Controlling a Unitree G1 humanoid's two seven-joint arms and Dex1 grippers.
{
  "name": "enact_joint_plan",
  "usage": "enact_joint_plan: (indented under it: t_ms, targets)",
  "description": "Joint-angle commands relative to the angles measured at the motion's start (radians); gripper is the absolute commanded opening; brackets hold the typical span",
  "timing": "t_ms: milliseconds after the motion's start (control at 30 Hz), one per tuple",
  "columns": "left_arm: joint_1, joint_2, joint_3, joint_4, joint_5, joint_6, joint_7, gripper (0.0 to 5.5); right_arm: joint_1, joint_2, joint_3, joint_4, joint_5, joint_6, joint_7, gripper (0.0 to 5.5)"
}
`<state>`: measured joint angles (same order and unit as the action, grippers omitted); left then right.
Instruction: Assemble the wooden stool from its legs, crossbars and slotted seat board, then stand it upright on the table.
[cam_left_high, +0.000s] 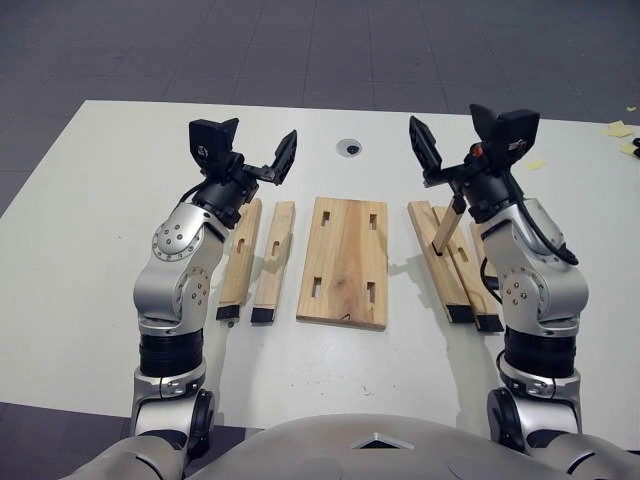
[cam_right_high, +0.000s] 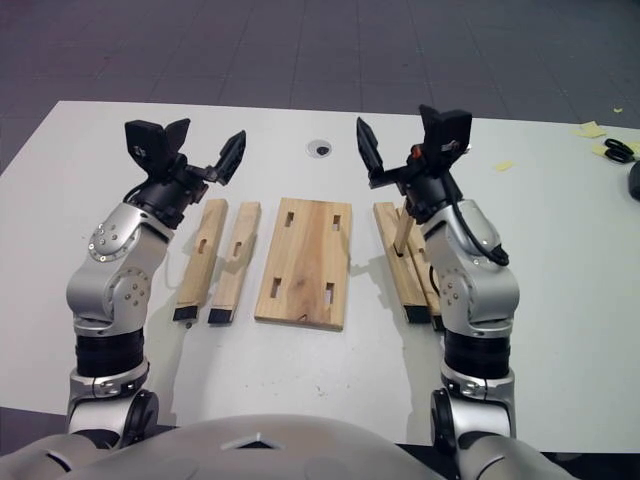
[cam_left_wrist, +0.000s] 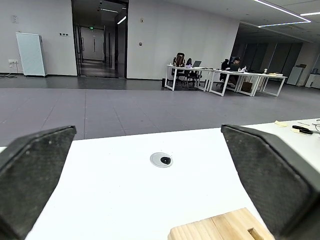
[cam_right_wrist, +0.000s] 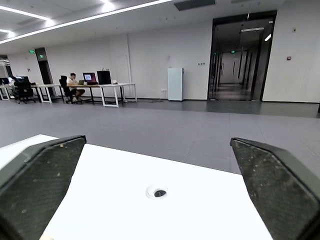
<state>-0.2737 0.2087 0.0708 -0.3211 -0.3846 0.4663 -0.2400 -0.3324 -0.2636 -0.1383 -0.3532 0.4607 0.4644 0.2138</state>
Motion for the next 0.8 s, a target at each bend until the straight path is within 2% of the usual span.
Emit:
enact_joint_plan:
  t_ms: [33,133,267,400,600,800]
  targets:
    - [-0.013,0.001,-0.004,0.010,0.013,-0.004,0.000,5.40,-0.092,-0.004,-0.039,-0.017,0.030,0.007,-0.012,5.37]
    - [-0.012,0.001,-0.002,0.010,0.013,-0.006,0.001,5.40,-0.084,-0.006,-0.035,0.001,0.023,0.017,-0.008,5.37]
    - [-0.013,0.000,-0.006,0.009,0.018,-0.007,0.004,5.40,0.125,-0.039,0.045,0.069,-0.026,0.129,0.015,5.37]
    - [-0.016,0.003,0.000,0.001,0.010,0.001,0.005,5.40,0.245,-0.041,0.053,0.054,-0.026,0.166,0.024,5.37]
    - [-0.006,-0.013,-0.017,-0.007,0.010,0.004,0.014,5.40,0.141,0.036,-0.024,0.019,0.121,0.125,0.035,5.37]
    - [-0.001,-0.020,-0.032,-0.004,0.011,0.000,0.014,5.40,0.035,0.033,-0.076,0.011,0.177,0.113,0.020,5.37]
